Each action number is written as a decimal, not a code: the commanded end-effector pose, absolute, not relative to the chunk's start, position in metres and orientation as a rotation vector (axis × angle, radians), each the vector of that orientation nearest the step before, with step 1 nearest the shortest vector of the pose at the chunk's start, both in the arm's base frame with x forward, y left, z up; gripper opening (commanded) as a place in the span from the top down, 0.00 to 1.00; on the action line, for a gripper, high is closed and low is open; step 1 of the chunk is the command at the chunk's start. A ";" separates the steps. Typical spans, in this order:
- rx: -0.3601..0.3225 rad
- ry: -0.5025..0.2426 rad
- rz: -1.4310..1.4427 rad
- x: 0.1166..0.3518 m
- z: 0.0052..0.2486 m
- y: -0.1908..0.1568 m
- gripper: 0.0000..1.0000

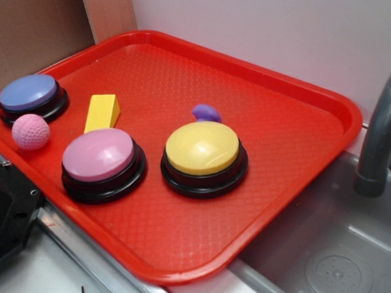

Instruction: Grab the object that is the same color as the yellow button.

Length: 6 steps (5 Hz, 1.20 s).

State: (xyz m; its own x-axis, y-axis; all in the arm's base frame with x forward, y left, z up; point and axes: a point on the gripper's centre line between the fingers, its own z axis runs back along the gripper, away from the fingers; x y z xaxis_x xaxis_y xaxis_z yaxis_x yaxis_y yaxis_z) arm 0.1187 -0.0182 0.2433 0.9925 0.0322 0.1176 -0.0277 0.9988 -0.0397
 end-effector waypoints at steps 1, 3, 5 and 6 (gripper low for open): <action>-0.038 -0.119 0.030 0.119 0.243 -0.018 0.00; -0.008 -0.028 0.195 0.144 0.201 0.043 0.00; 0.108 -0.059 0.575 0.188 0.168 0.044 0.00; 0.131 -0.085 0.786 0.222 0.137 0.037 0.00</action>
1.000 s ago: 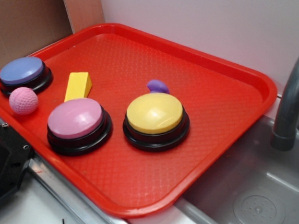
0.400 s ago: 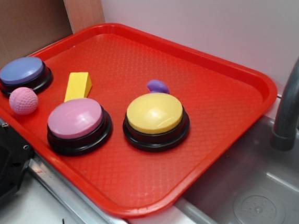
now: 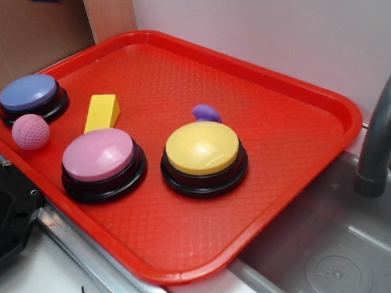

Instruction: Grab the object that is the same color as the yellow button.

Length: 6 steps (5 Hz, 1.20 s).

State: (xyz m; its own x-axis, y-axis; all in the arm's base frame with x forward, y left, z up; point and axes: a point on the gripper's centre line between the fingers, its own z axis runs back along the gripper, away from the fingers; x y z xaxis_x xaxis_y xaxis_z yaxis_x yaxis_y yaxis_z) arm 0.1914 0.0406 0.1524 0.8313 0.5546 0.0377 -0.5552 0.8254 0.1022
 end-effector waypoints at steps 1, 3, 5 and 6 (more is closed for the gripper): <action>0.131 -0.085 0.786 0.222 0.137 0.037 0.00; 0.131 -0.085 0.786 0.222 0.137 0.037 0.00; 0.060 -0.202 0.705 0.176 0.098 0.045 0.00; 0.040 -0.205 0.717 0.177 0.096 0.045 0.00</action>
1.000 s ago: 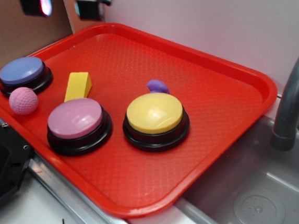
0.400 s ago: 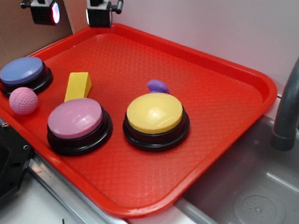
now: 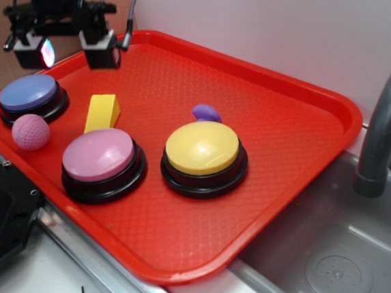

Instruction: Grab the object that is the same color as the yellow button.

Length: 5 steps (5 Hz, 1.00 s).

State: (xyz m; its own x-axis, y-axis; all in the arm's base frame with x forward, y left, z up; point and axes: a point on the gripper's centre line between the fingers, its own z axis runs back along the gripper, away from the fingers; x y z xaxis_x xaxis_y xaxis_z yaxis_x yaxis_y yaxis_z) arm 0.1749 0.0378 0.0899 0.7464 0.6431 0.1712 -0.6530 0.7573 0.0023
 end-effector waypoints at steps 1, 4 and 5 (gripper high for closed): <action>0.069 -0.167 0.706 0.184 0.091 0.044 0.00; -0.007 -0.235 0.565 0.205 0.046 0.038 0.00; -0.001 -0.210 0.554 0.207 0.040 0.035 0.00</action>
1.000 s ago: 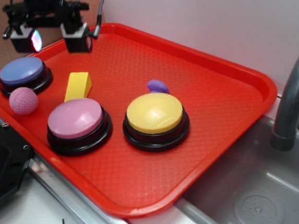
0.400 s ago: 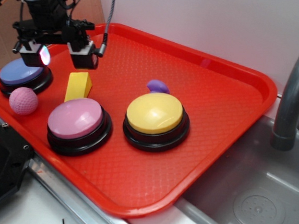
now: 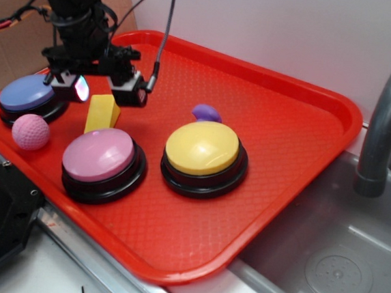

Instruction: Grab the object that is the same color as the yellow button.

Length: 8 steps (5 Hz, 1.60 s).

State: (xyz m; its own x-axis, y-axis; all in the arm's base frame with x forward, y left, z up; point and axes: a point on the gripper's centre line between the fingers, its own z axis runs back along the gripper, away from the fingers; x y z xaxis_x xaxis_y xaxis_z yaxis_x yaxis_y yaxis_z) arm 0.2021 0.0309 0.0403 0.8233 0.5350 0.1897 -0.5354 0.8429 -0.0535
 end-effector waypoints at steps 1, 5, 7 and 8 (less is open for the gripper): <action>0.003 -0.180 0.555 0.211 0.036 0.032 0.00; 0.072 -0.073 0.533 0.221 0.023 0.036 1.00; 0.070 -0.029 0.436 0.262 0.078 0.045 1.00; 0.125 -0.044 0.390 0.276 0.115 0.033 1.00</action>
State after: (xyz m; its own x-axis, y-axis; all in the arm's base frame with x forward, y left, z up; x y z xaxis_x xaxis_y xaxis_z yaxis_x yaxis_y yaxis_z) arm 0.2686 0.0324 0.0936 0.9218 0.3877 -0.0016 -0.3841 0.9137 0.1324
